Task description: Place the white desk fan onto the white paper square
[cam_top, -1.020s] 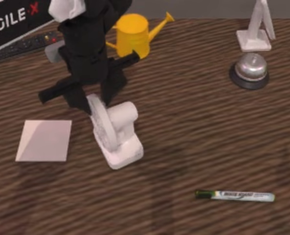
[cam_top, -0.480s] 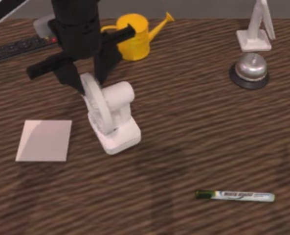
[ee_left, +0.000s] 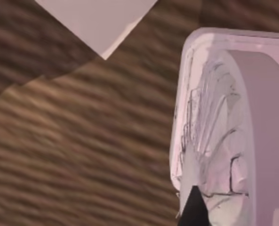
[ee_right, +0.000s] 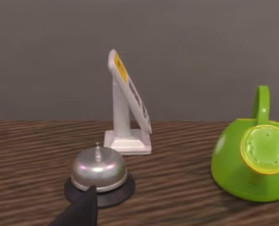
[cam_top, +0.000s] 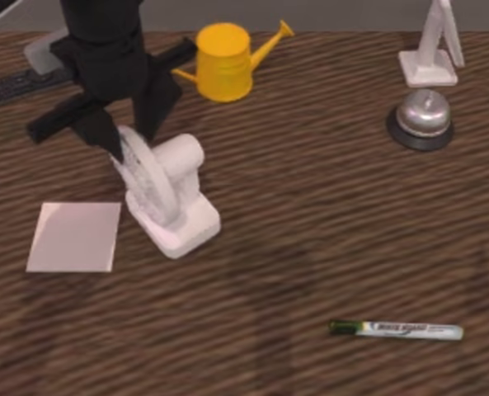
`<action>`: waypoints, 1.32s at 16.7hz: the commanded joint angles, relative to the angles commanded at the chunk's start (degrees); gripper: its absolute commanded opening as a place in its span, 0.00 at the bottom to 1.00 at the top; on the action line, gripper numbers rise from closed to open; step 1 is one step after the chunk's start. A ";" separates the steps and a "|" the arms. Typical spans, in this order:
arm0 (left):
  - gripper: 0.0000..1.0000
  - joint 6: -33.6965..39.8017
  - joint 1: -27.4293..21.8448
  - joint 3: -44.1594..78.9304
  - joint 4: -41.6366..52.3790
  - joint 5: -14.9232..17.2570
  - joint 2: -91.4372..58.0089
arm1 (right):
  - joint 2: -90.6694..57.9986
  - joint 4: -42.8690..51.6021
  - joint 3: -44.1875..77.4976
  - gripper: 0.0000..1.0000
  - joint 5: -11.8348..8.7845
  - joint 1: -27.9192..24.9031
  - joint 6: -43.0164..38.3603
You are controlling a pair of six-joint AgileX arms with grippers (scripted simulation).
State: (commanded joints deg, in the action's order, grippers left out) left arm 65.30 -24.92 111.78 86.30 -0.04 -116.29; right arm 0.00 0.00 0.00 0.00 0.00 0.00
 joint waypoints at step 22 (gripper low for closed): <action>0.00 36.54 17.05 -22.05 -11.56 -0.15 9.74 | 0.00 0.00 0.00 1.00 0.00 0.00 0.00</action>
State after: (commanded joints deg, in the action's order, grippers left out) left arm 101.84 -7.87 89.73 74.74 -0.19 -106.55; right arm 0.00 0.00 0.00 0.00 0.00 0.00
